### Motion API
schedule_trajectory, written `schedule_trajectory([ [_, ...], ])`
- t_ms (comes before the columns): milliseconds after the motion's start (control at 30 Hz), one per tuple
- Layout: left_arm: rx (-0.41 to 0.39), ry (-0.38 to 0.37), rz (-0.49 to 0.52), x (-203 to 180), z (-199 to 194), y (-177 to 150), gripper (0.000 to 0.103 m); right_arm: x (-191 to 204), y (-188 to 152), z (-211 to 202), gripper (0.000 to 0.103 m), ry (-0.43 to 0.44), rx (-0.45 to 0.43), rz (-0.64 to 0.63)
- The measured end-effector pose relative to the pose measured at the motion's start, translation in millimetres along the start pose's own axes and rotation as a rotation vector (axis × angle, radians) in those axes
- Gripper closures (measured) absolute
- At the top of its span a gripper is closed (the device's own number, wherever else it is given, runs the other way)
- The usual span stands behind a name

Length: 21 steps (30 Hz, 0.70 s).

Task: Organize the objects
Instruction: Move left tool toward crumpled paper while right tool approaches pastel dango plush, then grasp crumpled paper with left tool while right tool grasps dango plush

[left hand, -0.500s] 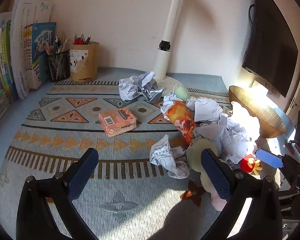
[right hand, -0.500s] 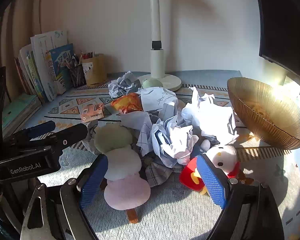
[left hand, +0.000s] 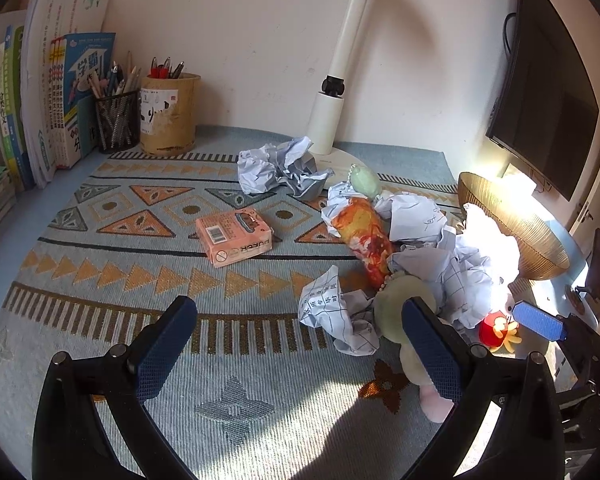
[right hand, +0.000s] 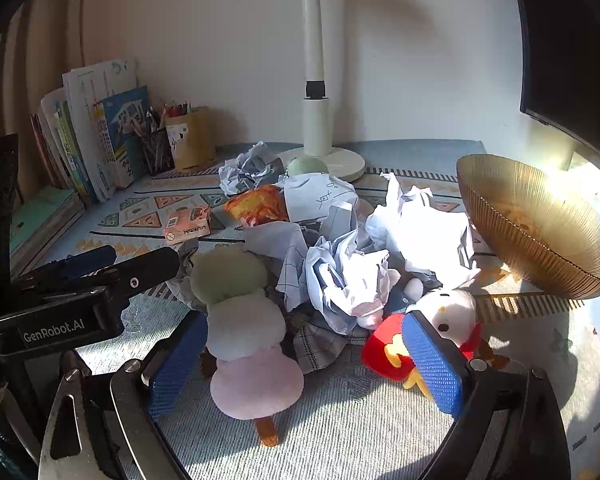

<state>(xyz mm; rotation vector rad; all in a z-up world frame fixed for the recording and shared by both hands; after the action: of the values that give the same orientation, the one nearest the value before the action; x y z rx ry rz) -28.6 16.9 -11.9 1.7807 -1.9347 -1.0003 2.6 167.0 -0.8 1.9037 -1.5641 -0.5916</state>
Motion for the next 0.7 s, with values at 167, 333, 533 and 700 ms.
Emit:
schedule_trajectory([
  [167, 0.007, -0.006, 0.013, -3, 1, -1, 0.001, 0, -2, 1, 0.005, 0.006, 0.022, 0.006],
  [333, 0.003, -0.001, 0.021, -4, 0, -2, 0.001, 0, -2, 1, 0.005, -0.002, 0.021, 0.006],
  [533, 0.03, -0.015, 0.016, -3, 1, -2, 0.001, 19, -9, -33, 0.024, 0.017, -0.107, -0.136],
  [700, 0.209, 0.006, 0.181, 1, 16, -20, 0.001, 30, -28, -6, 0.026, 0.092, 0.1, -0.104],
])
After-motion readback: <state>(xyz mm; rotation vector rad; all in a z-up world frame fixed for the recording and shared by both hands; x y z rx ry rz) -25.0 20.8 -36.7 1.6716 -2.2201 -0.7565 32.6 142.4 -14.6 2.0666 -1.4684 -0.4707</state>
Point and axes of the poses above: each gripper's, at about its wrist camera, not at the fingertips, and z roughly the way its jaws point, x to its left, y to its top, the point moved 8 cm from there along z, roughly the way its jaws point, and after that the axes turned 8 degrees about x, right-handed, at the moved point
